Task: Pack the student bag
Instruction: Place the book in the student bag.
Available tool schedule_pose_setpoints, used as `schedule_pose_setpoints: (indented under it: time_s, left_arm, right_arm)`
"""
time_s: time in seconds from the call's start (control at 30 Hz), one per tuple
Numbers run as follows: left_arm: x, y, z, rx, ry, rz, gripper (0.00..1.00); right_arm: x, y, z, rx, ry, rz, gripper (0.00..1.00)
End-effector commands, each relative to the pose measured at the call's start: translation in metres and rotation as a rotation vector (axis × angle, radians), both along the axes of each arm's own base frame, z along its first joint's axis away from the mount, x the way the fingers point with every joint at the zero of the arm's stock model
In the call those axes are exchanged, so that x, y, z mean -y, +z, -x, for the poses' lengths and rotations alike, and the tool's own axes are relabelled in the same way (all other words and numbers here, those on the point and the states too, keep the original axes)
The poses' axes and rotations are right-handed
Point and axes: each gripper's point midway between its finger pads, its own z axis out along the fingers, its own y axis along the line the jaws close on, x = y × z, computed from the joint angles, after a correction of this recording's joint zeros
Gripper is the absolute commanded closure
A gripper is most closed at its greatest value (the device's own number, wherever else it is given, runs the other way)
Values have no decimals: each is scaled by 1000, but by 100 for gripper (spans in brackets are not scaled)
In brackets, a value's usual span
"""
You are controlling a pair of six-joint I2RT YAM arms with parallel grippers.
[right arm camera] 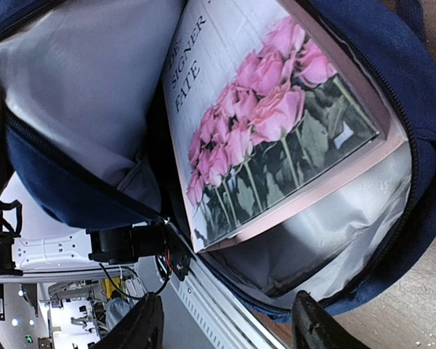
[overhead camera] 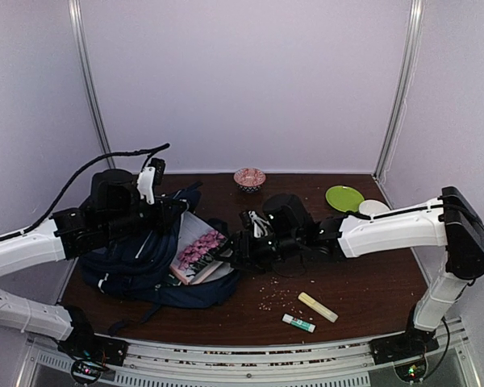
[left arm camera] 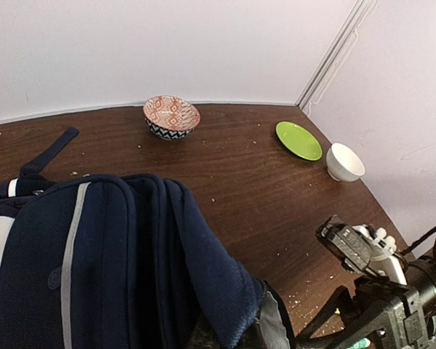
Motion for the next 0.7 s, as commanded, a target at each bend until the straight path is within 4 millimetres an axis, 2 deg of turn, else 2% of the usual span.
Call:
schedule_pose_setpoints:
  time_s: [0.0, 0.13, 0.4, 0.5, 0.67]
  left_arm:
    - [7, 66, -12, 136, 24, 178, 100]
    - [10, 61, -9, 122, 1, 167, 100]
    - [13, 57, -2, 113, -46, 164, 100]
    - [19, 53, 3, 101, -87, 159, 100]
    - [28, 51, 14, 86, -169, 159, 100]
  right_arm:
    - [-2, -9, -22, -10, -86, -26, 41]
    - [-9, -5, -30, 0, -96, -48, 42]
    - [-26, -26, -36, -60, -83, -26, 51]
    - [-32, -24, -39, -59, -73, -22, 56]
    - [-39, -8, -46, -35, -70, -61, 63]
